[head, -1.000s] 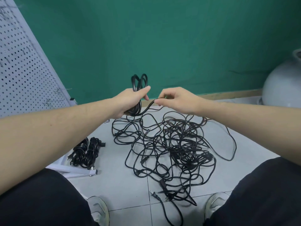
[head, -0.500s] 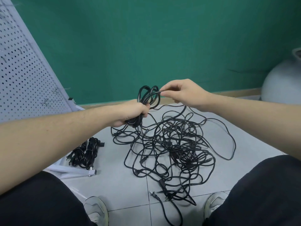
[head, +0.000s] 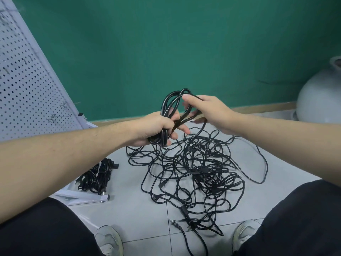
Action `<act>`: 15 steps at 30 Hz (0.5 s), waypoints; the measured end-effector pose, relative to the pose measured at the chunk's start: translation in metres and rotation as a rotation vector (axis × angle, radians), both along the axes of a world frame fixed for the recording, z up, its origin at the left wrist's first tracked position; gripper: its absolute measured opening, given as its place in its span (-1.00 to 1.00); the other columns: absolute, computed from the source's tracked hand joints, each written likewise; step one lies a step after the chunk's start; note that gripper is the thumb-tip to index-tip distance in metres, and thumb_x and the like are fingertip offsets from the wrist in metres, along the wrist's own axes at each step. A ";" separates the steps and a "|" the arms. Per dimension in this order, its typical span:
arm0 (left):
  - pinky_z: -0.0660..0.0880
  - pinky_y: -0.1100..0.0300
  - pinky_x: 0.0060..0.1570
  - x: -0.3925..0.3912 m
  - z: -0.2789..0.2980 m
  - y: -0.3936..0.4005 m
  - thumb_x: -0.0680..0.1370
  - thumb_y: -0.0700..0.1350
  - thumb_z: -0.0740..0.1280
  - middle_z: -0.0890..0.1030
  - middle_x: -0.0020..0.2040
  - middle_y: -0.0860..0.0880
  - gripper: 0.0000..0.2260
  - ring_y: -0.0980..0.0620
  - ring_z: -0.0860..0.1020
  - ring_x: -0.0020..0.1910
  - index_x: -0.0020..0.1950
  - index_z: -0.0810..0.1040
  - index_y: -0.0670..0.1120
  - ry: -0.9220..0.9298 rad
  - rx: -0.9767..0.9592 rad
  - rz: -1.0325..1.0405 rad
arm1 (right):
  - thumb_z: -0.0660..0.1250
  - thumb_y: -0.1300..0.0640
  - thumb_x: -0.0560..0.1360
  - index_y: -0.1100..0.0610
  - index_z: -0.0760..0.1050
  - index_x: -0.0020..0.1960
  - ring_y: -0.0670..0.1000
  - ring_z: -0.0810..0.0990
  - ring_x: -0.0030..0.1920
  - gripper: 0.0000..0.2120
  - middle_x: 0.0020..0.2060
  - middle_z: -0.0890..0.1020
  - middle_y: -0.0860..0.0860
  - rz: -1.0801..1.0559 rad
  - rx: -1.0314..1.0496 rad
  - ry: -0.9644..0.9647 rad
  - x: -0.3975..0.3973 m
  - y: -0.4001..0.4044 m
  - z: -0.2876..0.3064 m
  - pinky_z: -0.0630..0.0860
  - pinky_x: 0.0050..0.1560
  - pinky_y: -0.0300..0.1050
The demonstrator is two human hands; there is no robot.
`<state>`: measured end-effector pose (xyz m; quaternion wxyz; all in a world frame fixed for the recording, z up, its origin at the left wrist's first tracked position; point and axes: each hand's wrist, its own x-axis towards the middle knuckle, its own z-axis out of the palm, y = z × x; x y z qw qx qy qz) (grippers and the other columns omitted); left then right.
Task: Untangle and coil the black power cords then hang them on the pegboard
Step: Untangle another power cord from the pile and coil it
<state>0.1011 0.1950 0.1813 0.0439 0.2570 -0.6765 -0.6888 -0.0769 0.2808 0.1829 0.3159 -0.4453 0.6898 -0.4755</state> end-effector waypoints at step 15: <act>0.59 0.16 -0.28 -0.007 0.004 0.005 0.59 -0.22 0.40 0.61 -0.14 -0.05 -0.78 0.07 0.47 -0.36 0.24 0.58 -0.18 -0.069 0.015 0.021 | 0.38 -0.22 0.53 0.08 0.55 -0.01 0.10 0.66 -0.11 -0.65 -0.11 0.67 0.05 -0.083 -0.055 -0.309 0.028 -0.010 0.010 0.53 0.31 0.22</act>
